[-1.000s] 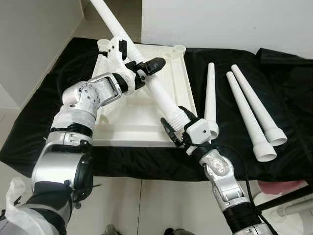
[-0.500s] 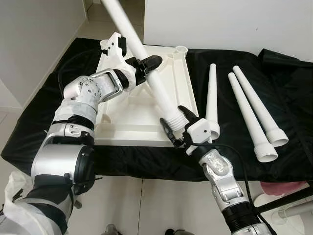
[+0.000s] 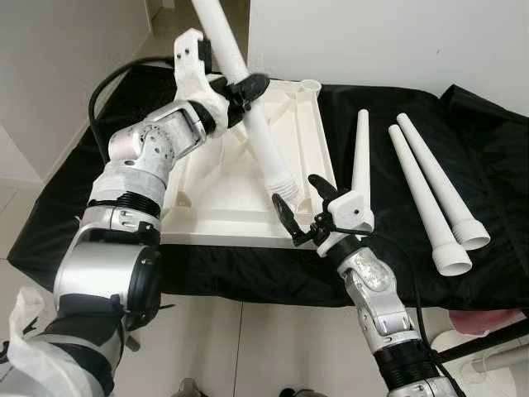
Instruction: Building children table
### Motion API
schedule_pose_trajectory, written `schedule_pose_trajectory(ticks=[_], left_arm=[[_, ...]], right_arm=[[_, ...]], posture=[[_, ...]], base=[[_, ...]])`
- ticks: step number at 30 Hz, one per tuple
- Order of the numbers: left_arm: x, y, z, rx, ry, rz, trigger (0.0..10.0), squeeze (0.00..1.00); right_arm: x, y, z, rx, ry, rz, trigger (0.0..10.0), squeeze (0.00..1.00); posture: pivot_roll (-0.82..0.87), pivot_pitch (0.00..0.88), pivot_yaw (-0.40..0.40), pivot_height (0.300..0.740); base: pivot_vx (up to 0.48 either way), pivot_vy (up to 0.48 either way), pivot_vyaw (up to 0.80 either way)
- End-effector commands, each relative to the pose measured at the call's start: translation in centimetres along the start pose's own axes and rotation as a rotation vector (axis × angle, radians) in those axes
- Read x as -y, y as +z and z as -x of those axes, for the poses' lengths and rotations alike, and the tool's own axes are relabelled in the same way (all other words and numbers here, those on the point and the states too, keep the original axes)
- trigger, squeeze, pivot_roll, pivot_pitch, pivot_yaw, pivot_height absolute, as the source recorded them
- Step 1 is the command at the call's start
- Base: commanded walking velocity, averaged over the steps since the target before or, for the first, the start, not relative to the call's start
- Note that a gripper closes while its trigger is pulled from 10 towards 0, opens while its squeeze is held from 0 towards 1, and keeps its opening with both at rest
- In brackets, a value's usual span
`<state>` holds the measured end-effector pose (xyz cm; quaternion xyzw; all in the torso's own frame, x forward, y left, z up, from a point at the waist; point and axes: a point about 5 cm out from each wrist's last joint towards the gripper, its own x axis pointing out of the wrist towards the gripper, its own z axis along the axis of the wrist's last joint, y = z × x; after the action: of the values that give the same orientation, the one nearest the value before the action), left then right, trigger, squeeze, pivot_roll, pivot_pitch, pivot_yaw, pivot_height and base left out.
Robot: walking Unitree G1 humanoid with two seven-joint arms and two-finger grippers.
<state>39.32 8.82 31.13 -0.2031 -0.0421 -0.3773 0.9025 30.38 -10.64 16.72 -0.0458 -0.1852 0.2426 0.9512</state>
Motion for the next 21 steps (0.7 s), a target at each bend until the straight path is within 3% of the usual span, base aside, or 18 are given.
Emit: schedule_pose_trajectory(ticks=[1, 5, 8, 13, 21], left_arm=[[1.2, 0.3, -0.3, 0.020, -0.100, -0.067, 10.0, 0.00], [2.7, 0.0, -0.7, 0.037, -0.117, -0.198, 10.0, 0.00], [3.5, -0.5, -0.9, 0.041, -0.132, -0.236, 10.0, 0.00], [5.1, -1.7, -1.2, 0.038, -0.174, -0.273, 10.0, 0.00], [6.6, -2.6, -1.6, 0.036, -0.212, -0.292, 10.0, 0.00]], right_arm=[[0.3, 0.5, -0.5, 0.008, -0.021, -0.008, 10.0, 0.00], [0.8, 1.2, -2.2, -0.026, -0.056, 0.012, 10.0, 0.00], [0.6, 1.7, -3.1, -0.034, -0.047, 0.004, 10.0, 0.00], [0.2, 2.5, -4.9, -0.065, -0.046, 0.030, 10.0, 0.00], [0.1, 2.4, -6.1, -0.130, -0.061, 0.041, 10.0, 0.00]], posture=[[0.00, 0.017, -0.021, 0.740], [0.01, 0.011, -0.024, 0.740], [0.00, 0.009, -0.023, 0.740], [0.00, 0.016, -0.022, 0.740], [0.00, 0.024, -0.021, 0.740]], base=[[0.000, 0.000, 0.00], [0.000, 0.000, 0.00], [0.000, 0.000, 0.00], [0.000, 0.000, 0.00], [0.000, 0.000, 0.00]])
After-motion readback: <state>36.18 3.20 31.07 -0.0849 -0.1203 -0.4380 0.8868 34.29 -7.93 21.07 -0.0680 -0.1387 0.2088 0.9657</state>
